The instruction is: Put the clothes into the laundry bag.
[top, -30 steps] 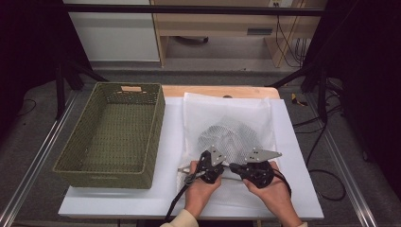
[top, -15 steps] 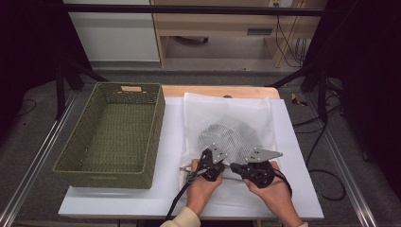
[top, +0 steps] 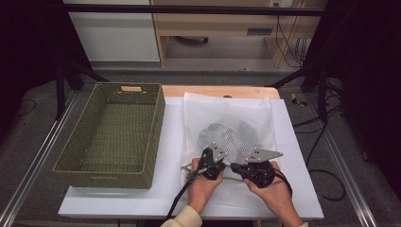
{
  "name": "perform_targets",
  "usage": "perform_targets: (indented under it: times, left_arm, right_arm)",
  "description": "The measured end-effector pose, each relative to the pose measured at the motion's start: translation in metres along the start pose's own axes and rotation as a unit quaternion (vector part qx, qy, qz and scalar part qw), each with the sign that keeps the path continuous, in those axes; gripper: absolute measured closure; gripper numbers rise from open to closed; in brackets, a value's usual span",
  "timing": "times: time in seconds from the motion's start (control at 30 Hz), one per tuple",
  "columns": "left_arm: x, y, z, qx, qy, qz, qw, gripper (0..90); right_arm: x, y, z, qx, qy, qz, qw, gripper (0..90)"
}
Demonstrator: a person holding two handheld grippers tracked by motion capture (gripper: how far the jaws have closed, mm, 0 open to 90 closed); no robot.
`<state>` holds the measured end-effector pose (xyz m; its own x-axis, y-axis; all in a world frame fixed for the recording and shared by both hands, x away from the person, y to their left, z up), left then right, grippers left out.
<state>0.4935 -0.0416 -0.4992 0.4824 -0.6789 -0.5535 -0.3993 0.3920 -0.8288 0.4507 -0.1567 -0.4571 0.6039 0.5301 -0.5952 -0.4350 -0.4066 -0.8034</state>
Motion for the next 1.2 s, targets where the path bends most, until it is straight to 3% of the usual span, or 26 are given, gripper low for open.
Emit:
perform_targets:
  times: [1.2]
  left_arm:
    - [0.011, -0.004, 0.011, -0.013, -0.014, -0.007, 0.9998, 90.0]
  right_arm:
    - [0.000, 0.001, -0.003, 0.004, 0.003, 0.001, 1.0000, 89.2]
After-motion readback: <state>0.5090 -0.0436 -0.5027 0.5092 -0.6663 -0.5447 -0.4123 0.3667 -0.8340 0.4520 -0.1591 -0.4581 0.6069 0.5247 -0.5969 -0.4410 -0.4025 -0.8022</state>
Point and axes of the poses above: each handheld gripper's, and its own axes: x roughly forward along the jaws, y roughly out of its underside, z roughly to its left, the point moved 5 cm from there along x, roughly forward along the jaws, and after that the axes turned 8 degrees about y, right-handed, at the moved point
